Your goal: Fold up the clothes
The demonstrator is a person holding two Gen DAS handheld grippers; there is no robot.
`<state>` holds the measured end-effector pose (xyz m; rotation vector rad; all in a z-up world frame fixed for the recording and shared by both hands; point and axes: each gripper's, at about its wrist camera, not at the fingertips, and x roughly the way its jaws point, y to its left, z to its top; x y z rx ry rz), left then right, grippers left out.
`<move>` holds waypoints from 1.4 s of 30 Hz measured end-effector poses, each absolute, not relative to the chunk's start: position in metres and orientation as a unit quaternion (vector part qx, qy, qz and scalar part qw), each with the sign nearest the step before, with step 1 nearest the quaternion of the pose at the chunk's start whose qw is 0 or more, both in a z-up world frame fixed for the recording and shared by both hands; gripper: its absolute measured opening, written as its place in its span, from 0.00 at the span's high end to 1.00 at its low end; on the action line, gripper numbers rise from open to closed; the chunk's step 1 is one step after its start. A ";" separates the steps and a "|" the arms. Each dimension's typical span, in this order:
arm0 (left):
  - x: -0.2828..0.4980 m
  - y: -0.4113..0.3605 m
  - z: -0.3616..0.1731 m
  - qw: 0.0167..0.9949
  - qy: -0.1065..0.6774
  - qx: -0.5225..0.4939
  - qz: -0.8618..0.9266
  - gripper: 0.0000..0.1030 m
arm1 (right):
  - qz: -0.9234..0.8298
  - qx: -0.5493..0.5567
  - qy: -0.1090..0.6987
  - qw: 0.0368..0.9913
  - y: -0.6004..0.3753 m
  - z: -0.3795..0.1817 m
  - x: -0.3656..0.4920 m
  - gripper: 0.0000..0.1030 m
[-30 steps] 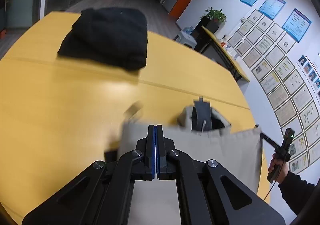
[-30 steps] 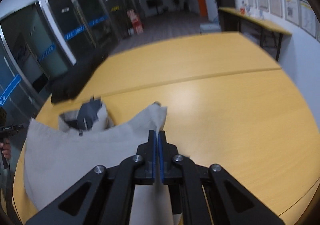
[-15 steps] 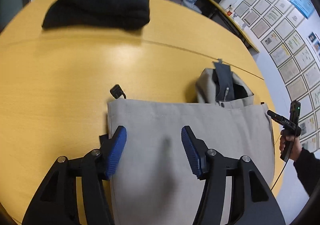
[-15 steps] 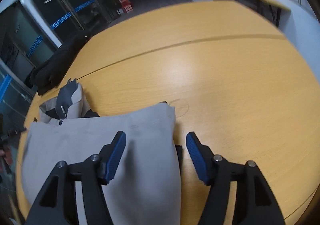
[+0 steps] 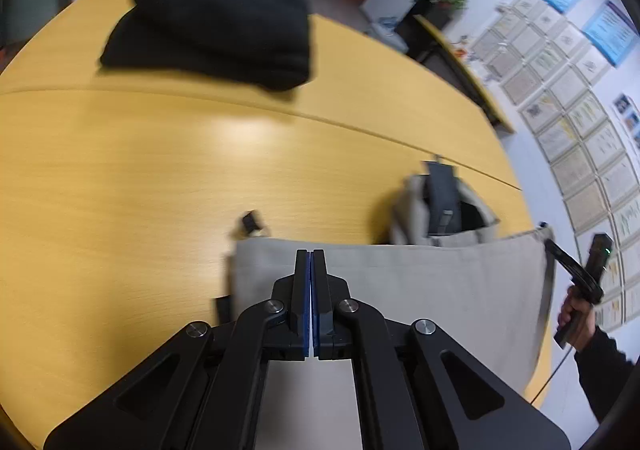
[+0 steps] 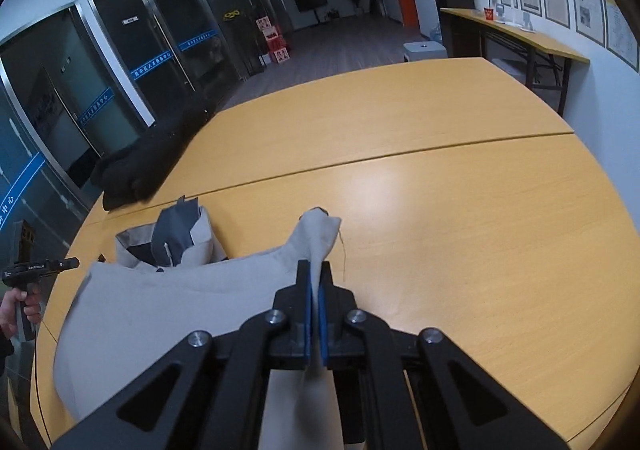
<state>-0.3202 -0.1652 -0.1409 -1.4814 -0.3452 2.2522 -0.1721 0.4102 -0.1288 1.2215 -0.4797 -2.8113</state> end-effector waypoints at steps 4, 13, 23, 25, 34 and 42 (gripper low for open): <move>-0.325 -0.169 -0.168 0.189 -0.112 -0.562 0.797 0.67 | -0.903 0.402 -0.150 0.028 0.411 -0.133 -0.174 0.98; -0.330 -0.156 -0.199 0.216 -0.134 -0.581 0.773 0.52 | -0.898 0.411 -0.153 0.035 0.406 -0.146 -0.180 0.97; -0.328 -0.145 -0.179 0.237 -0.125 -0.563 0.782 0.97 | -0.903 0.399 -0.159 0.033 0.411 -0.146 -0.173 0.97; -0.328 -0.148 -0.166 0.241 -0.128 -0.547 0.791 0.98 | -0.907 0.389 -0.156 0.032 0.412 -0.142 -0.170 0.97; -0.340 -0.141 -0.158 0.216 -0.098 -0.527 0.816 0.81 | -0.908 0.381 -0.174 0.006 0.428 -0.150 -0.177 0.97; -0.303 -0.150 -0.135 0.212 -0.031 -0.489 0.845 0.48 | -0.887 0.437 -0.147 -0.032 0.414 -0.157 -0.159 0.68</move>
